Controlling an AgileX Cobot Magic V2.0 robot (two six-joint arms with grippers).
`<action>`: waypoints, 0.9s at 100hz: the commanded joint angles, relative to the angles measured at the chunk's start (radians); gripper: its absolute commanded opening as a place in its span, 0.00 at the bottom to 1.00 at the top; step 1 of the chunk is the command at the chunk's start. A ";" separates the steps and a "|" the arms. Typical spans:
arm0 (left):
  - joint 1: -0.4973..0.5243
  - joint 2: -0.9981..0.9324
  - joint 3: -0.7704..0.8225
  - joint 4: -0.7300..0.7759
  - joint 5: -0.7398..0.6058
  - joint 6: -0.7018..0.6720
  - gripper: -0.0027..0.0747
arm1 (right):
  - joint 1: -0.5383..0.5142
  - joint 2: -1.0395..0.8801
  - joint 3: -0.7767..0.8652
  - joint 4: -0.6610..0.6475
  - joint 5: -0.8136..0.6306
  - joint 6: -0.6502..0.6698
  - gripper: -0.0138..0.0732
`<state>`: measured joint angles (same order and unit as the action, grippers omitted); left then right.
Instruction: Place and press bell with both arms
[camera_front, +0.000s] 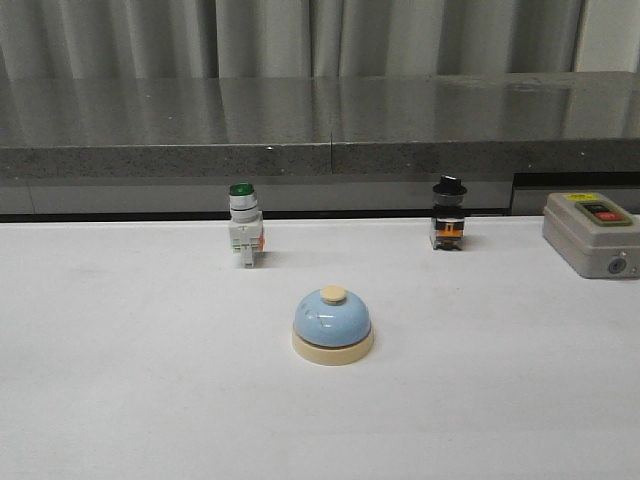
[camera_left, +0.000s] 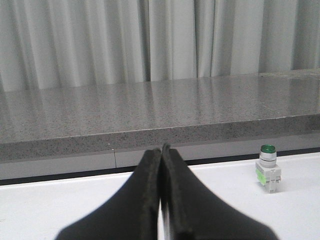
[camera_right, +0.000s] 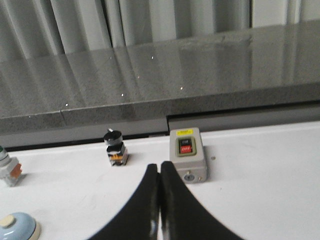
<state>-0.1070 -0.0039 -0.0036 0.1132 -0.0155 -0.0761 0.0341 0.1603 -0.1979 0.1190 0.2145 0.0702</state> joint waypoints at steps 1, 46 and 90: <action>0.001 -0.032 0.056 -0.006 -0.072 -0.009 0.01 | -0.004 0.107 -0.124 0.018 0.047 0.003 0.09; 0.001 -0.032 0.056 -0.006 -0.072 -0.009 0.01 | -0.004 0.609 -0.478 0.018 0.397 0.002 0.09; 0.001 -0.032 0.056 -0.006 -0.072 -0.009 0.01 | 0.146 0.926 -0.617 0.019 0.391 0.002 0.09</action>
<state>-0.1070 -0.0039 -0.0036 0.1132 -0.0139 -0.0761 0.1299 1.0415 -0.7573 0.1324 0.6704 0.0702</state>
